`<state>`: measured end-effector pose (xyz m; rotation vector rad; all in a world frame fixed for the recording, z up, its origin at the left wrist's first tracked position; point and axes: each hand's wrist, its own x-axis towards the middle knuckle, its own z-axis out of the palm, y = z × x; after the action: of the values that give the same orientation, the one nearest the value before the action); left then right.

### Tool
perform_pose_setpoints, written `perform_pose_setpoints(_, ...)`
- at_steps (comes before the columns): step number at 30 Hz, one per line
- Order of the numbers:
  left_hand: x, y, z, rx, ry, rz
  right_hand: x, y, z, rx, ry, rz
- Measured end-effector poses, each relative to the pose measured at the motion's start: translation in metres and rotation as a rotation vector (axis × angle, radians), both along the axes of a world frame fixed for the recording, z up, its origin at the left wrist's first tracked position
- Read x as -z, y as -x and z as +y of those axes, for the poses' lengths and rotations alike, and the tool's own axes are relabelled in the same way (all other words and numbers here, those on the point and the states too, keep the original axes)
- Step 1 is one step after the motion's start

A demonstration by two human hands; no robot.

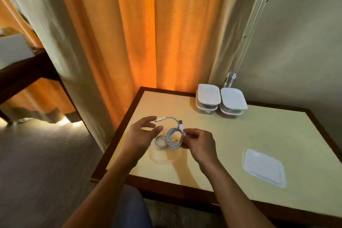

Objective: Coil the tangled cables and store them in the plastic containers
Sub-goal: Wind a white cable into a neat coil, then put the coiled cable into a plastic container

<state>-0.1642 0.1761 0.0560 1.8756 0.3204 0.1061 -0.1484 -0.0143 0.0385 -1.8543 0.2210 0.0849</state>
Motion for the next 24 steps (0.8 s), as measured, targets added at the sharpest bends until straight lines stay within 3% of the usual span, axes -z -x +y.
perform_pose_setpoints(4,0.031,-0.004,0.018,0.037,-0.164,-0.079,0.031,-0.005,0.02,-0.026,0.145,0.06)
perform_pose_setpoints(9,0.071,-0.018,0.027,0.089,-0.572,-0.152,0.049,-0.009,0.031,-0.118,0.377,0.04)
perform_pose_setpoints(14,0.095,-0.03,0.025,0.233,-0.747,-0.103,0.063,-0.017,0.035,-0.169,0.635,-0.002)
perform_pose_setpoints(17,0.098,-0.029,0.018,0.208,-0.873,-0.125,0.073,-0.018,0.034,-0.176,0.748,-0.053)
perform_pose_setpoints(22,0.091,-0.031,0.012,0.293,-1.058,-0.002,0.08,-0.013,0.029,-0.336,1.004,-0.23)
perform_pose_setpoints(24,0.085,-0.036,0.01,0.33,-1.094,0.057,0.08,-0.009,0.03,-0.375,1.05,-0.197)
